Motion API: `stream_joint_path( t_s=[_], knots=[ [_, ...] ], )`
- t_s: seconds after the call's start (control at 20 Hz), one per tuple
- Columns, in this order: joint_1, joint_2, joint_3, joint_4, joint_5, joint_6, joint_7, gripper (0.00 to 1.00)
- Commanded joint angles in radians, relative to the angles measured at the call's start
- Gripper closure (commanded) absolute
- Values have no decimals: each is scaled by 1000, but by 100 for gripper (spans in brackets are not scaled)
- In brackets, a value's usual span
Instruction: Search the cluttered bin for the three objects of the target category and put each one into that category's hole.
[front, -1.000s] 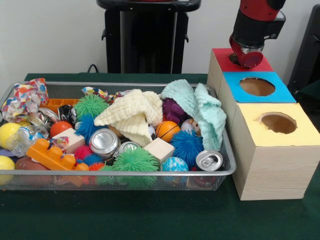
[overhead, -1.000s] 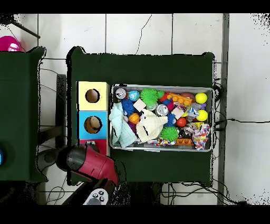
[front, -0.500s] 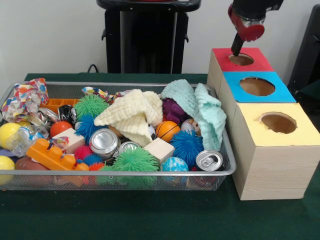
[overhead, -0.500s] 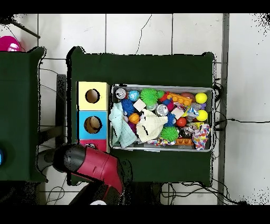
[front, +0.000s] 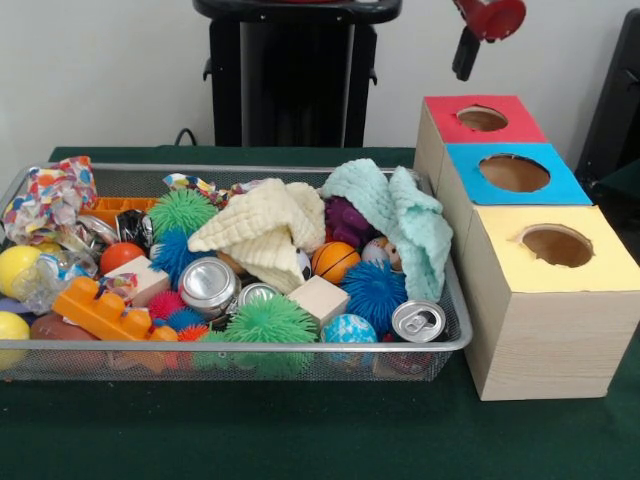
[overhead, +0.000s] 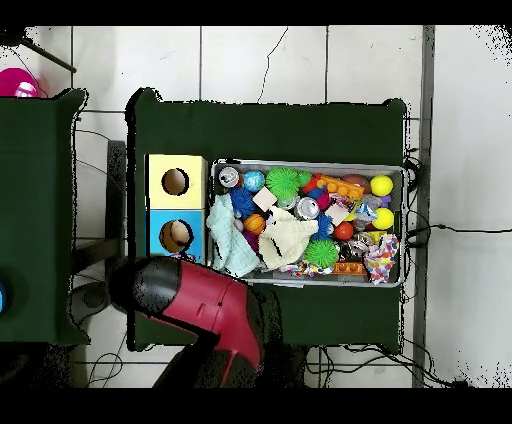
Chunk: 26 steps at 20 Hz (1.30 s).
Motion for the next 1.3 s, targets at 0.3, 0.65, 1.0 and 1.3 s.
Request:
stream_joint_path(
  t_s=[0.3,0.65,1.0,1.3],
  knots=[
    [-235,234,214,-330,-203,-71,-216,100],
    [-356,315,344,-439,-278,-33,-284,100],
    [-374,306,387,-456,-331,-18,-192,100],
    [-375,269,413,-403,-330,-42,-132,100]
  ],
)
